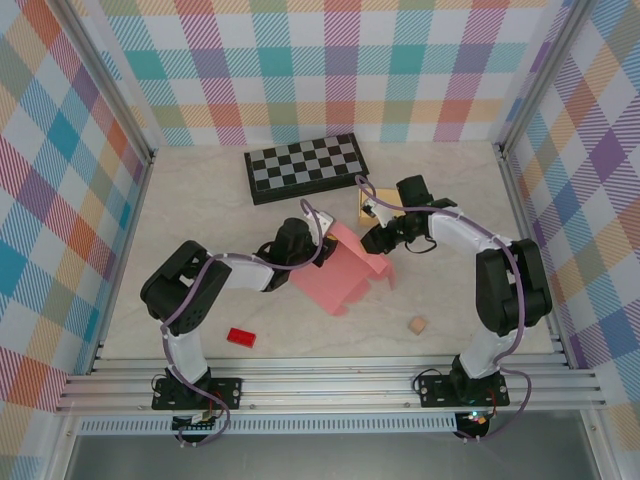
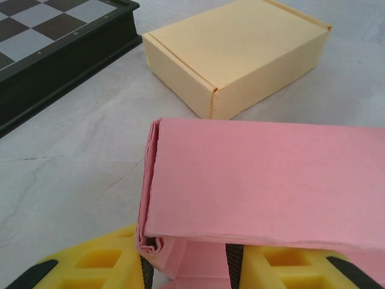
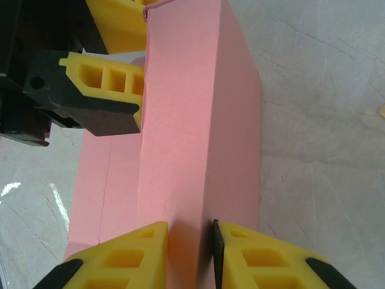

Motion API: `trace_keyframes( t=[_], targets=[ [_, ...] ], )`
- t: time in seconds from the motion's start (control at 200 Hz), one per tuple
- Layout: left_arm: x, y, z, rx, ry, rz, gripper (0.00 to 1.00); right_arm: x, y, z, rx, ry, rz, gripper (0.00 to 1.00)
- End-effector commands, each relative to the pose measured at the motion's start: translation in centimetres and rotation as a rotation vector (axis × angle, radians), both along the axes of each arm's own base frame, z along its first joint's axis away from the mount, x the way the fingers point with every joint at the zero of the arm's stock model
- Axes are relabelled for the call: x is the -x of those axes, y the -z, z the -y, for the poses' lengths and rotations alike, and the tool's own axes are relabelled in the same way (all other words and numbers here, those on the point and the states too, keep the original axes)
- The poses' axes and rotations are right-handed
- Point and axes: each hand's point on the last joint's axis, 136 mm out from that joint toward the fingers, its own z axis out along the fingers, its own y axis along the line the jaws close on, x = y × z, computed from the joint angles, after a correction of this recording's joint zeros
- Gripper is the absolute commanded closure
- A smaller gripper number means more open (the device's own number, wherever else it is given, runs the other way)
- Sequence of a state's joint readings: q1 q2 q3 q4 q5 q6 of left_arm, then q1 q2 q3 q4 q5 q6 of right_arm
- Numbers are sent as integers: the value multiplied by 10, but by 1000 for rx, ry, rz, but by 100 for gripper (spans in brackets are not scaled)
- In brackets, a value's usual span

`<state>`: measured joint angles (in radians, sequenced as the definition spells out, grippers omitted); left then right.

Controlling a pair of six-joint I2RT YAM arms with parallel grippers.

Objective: Fold the paper box

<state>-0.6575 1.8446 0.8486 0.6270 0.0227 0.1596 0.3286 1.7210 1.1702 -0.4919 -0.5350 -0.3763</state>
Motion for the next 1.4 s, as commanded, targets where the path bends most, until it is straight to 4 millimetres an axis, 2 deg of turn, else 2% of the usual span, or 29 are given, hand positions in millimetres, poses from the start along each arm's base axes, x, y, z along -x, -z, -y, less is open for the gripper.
trace_keyframes(
  t=[0.0, 0.165, 0.26, 0.325, 0.495, 0.55, 0.67, 0.855, 0.985, 1.1, 1.395],
  targets=[
    [5, -4, 18, -23, 54, 30, 63, 9, 20, -4, 35, -6, -70, 74],
    [5, -4, -2, -8, -23, 25, 61, 8, 20, -1, 52, -1, -62, 74],
    [9, -2, -13, 9, -28, -5, 56, 8, 20, -1, 58, -4, -58, 74],
    [11, -6, -22, 38, -36, -16, 53, 8, 21, 1, 66, -5, -56, 74],
    [17, -24, -49, 170, -48, -47, 53, 8, 21, 2, 72, -5, -53, 74],
    [14, -28, -57, 187, -70, -58, 53, 9, 21, 2, 72, -6, -54, 74],
    [4, -18, -69, 142, -114, -98, 55, 8, 20, 1, 66, -7, -51, 74],
    [-1, -11, -46, 116, -9, -140, 53, 7, 19, 0, 62, -7, -48, 74],
    [-7, 5, -33, 51, 14, -162, 50, 6, 17, -1, 51, -11, -51, 74],
    [-9, 11, -20, -16, 45, -166, 49, 7, 16, -3, 41, -16, -55, 74],
    [-8, 19, -5, -150, 97, -126, 50, 5, 17, -5, 41, -16, -71, 74]
  ],
)
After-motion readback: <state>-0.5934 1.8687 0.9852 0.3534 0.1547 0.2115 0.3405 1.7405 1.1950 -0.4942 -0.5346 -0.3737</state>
